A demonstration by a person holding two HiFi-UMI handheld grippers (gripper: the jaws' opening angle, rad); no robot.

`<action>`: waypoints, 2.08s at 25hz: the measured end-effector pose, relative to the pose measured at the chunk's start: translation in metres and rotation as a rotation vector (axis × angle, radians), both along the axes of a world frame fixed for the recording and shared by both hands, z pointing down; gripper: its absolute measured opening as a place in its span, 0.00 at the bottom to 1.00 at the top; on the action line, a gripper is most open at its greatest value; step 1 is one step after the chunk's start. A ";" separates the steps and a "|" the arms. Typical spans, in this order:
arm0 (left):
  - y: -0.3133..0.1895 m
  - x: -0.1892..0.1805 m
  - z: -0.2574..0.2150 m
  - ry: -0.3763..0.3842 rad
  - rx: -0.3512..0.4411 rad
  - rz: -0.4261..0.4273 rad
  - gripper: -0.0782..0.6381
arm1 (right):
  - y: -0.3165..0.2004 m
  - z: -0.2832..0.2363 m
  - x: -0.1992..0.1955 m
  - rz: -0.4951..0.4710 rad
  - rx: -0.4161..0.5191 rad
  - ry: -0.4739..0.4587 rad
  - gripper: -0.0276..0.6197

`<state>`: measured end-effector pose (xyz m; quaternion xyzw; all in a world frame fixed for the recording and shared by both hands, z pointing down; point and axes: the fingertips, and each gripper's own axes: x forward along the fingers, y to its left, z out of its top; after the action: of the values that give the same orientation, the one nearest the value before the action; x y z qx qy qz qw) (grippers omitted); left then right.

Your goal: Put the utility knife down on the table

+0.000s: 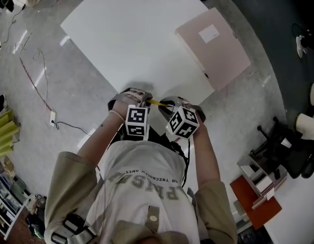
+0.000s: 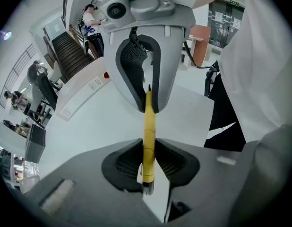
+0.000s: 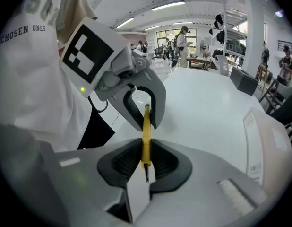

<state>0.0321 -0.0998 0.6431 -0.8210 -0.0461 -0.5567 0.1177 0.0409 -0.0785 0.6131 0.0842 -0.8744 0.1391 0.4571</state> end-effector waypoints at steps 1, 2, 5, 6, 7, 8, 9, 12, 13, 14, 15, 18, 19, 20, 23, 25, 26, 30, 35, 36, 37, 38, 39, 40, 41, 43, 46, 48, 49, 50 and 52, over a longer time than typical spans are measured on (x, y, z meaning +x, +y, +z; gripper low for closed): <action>0.000 -0.001 0.001 0.002 0.000 -0.006 0.24 | -0.001 0.000 0.000 -0.001 -0.002 -0.004 0.14; 0.000 -0.001 0.001 0.003 -0.003 -0.011 0.24 | -0.001 0.000 -0.001 -0.002 -0.003 -0.008 0.14; -0.001 -0.002 0.003 0.007 -0.011 -0.022 0.24 | -0.002 0.000 -0.003 -0.009 -0.007 -0.018 0.14; -0.002 -0.003 0.003 0.010 -0.013 -0.026 0.24 | -0.003 -0.001 -0.003 -0.010 -0.007 -0.022 0.14; -0.002 -0.003 0.002 0.013 -0.015 -0.031 0.24 | -0.004 -0.001 -0.003 -0.010 -0.007 -0.026 0.14; -0.003 -0.002 0.002 0.017 -0.018 -0.035 0.24 | -0.004 -0.003 -0.003 -0.010 -0.008 -0.030 0.14; -0.002 -0.002 0.001 0.021 -0.022 -0.038 0.24 | -0.004 -0.004 -0.003 -0.011 -0.009 -0.034 0.14; -0.003 -0.002 0.000 0.029 -0.029 -0.041 0.24 | -0.004 -0.005 -0.002 -0.012 -0.014 -0.042 0.14; -0.003 -0.001 0.000 0.033 -0.028 -0.042 0.24 | -0.005 -0.006 -0.002 -0.011 -0.016 -0.044 0.14; -0.004 -0.001 0.000 0.036 -0.027 -0.044 0.24 | -0.005 -0.006 -0.002 -0.009 -0.019 -0.046 0.14; -0.004 -0.001 0.000 0.039 -0.025 -0.045 0.25 | -0.006 -0.006 -0.001 -0.007 -0.021 -0.049 0.14; -0.005 -0.001 -0.001 0.045 -0.027 -0.055 0.25 | -0.007 -0.007 -0.002 -0.001 -0.028 -0.059 0.14; -0.005 -0.001 -0.001 0.045 -0.031 -0.060 0.25 | -0.007 -0.007 -0.002 0.001 -0.030 -0.062 0.14; -0.005 -0.001 -0.001 0.043 -0.035 -0.064 0.25 | -0.007 -0.007 -0.002 0.003 -0.032 -0.065 0.14; -0.006 -0.002 -0.001 0.043 -0.026 -0.060 0.26 | -0.007 -0.008 -0.003 0.009 -0.038 -0.071 0.14; -0.008 -0.003 -0.001 0.046 -0.019 -0.057 0.28 | -0.008 -0.008 -0.003 0.012 -0.045 -0.076 0.14; -0.009 -0.003 -0.001 0.046 -0.015 -0.056 0.29 | -0.008 -0.008 -0.003 0.014 -0.048 -0.079 0.14; -0.012 -0.006 0.000 0.041 -0.009 -0.054 0.33 | -0.009 -0.008 -0.003 0.029 -0.061 -0.091 0.14; -0.014 -0.012 0.002 0.037 -0.016 -0.066 0.33 | -0.010 -0.006 -0.003 0.053 -0.080 -0.108 0.14; -0.014 -0.012 0.002 0.037 -0.016 -0.066 0.33 | -0.010 -0.005 -0.003 0.055 -0.082 -0.108 0.14; -0.014 -0.013 0.003 0.037 -0.016 -0.066 0.33 | -0.010 -0.004 -0.002 0.055 -0.084 -0.107 0.14; -0.014 -0.014 0.003 0.038 -0.016 -0.067 0.33 | -0.009 -0.003 -0.002 0.054 -0.086 -0.103 0.14; -0.014 -0.014 0.003 0.039 -0.016 -0.068 0.33 | -0.009 -0.002 -0.002 0.052 -0.088 -0.099 0.14; -0.014 -0.014 0.003 0.039 -0.016 -0.069 0.33 | -0.009 -0.001 -0.001 0.051 -0.090 -0.095 0.14; -0.015 -0.015 0.003 0.039 -0.016 -0.070 0.33 | -0.010 0.000 -0.001 0.050 -0.092 -0.092 0.14; -0.016 -0.017 0.003 0.040 -0.016 -0.076 0.33 | -0.010 0.003 0.001 0.049 -0.097 -0.088 0.14; -0.016 -0.022 0.003 0.043 -0.026 -0.092 0.33 | -0.008 0.007 0.001 0.050 -0.103 -0.079 0.14; -0.015 -0.027 0.005 0.039 -0.034 -0.099 0.33 | -0.008 0.010 0.002 0.052 -0.108 -0.076 0.14; -0.016 -0.029 0.006 0.036 -0.028 -0.102 0.33 | -0.008 0.012 0.003 0.053 -0.111 -0.076 0.14; -0.018 -0.031 0.006 0.034 -0.019 -0.106 0.33 | -0.008 0.013 0.003 0.055 -0.113 -0.075 0.14; -0.019 -0.035 0.006 0.036 -0.012 -0.117 0.33 | -0.007 0.015 0.004 0.060 -0.115 -0.072 0.14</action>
<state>-0.0027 -0.1188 0.6491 -0.8330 0.0008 -0.5474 0.0808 0.0448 -0.0857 0.6278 0.0790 -0.8780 0.2055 0.4250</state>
